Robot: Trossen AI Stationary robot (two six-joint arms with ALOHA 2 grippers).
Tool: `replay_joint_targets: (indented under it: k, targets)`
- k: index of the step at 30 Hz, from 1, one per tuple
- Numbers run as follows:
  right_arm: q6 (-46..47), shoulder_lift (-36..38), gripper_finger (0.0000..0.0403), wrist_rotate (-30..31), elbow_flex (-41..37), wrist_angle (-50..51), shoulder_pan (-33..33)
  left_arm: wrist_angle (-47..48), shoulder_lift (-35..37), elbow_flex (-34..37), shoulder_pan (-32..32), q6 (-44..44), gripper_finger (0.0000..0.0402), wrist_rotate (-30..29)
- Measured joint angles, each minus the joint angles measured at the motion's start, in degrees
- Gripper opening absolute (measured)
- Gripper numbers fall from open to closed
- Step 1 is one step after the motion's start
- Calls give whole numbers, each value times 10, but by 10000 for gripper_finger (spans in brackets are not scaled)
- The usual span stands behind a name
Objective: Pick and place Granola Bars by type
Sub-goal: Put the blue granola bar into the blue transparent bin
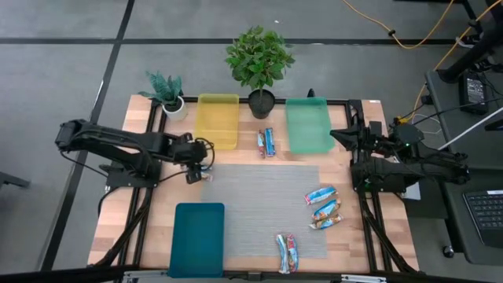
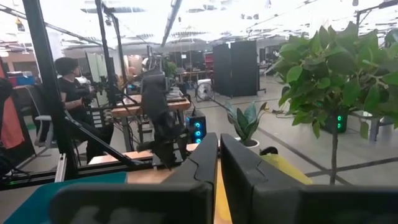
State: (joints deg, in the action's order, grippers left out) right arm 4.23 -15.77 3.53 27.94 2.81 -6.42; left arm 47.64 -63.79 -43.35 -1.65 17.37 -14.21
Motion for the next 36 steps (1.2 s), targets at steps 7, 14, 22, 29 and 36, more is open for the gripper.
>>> replay_joint_targets:
  k: [7,14,22,29,36]
  targets:
    - [0,0,23,-7,0,18,0,5,-53,0,0,-10,221,-16]
    - [16,0,23,-8,0,31,0,2,-104,0,0,-23,225,-11]
    - [16,0,23,-15,0,31,0,-13,-160,0,0,-36,226,-12]
    - [29,0,23,-23,0,31,0,-52,-190,0,0,-37,226,-19]
    - [30,0,23,-23,0,31,0,-72,-232,0,0,-60,226,-15]
